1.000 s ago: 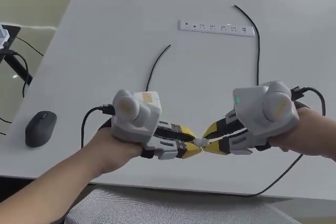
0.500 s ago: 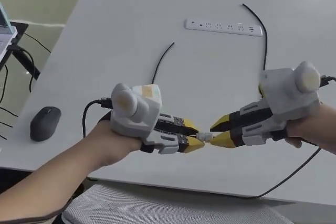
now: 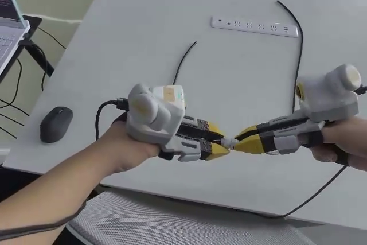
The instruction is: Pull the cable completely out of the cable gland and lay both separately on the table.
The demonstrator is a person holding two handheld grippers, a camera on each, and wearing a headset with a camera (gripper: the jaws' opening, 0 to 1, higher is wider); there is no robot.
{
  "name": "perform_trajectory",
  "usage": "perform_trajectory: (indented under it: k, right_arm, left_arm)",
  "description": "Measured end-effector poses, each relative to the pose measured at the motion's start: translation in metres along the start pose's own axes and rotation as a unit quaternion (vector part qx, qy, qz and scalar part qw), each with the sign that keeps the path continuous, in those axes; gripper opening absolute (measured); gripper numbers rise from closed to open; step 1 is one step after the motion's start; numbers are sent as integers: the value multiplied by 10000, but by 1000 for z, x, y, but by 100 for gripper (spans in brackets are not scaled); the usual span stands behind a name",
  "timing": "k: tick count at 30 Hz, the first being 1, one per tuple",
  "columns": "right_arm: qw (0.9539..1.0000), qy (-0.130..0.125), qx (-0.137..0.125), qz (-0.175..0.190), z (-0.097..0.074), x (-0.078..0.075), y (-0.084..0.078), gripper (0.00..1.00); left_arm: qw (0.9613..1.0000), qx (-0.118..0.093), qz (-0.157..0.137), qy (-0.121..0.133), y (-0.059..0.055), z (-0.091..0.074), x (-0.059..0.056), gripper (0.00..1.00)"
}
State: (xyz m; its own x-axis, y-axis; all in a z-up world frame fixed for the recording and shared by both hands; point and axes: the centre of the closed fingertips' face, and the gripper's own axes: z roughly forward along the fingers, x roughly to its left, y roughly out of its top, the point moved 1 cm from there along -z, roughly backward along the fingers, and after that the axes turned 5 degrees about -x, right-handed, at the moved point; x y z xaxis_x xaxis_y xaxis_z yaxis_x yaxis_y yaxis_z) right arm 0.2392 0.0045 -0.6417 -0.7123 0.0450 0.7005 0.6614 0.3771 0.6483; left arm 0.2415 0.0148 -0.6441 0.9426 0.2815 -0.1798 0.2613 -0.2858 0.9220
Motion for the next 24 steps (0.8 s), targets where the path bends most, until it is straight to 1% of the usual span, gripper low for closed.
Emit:
perform_trajectory:
  k: [1, 6, 16, 18, 19, 22, 24]
  right_arm:
    - [10000, 20, 17, 24, 0, 0, -1, 9]
    - [9996, 148, -74, 224, -4, 1, -2, 9]
    - [9987, 184, -176, 433, -5, 1, -5, 9]
    - [9975, 235, -303, 590, -6, 2, -3, 9]
    - [9974, 240, -299, 608, -6, 2, -3, 9]
    - [9985, 169, -251, 458, -5, 2, -4, 8]
    - [9998, 118, -149, 93, -5, 1, -7, 7]
  left_arm:
    - [10000, -4, 18, 5, 1, 0, 0, 14]
    - [10000, 45, 69, -20, 1, 3, -1, 14]
    - [9998, 86, 135, -89, 0, 7, -3, 14]
    - [9998, 79, 145, -110, 0, 7, -4, 14]
    - [9998, 73, 146, -116, 0, 8, -4, 14]
    - [9998, 118, 140, -98, -2, 9, -3, 14]
    - [9997, 154, 128, -124, -4, 9, -4, 14]
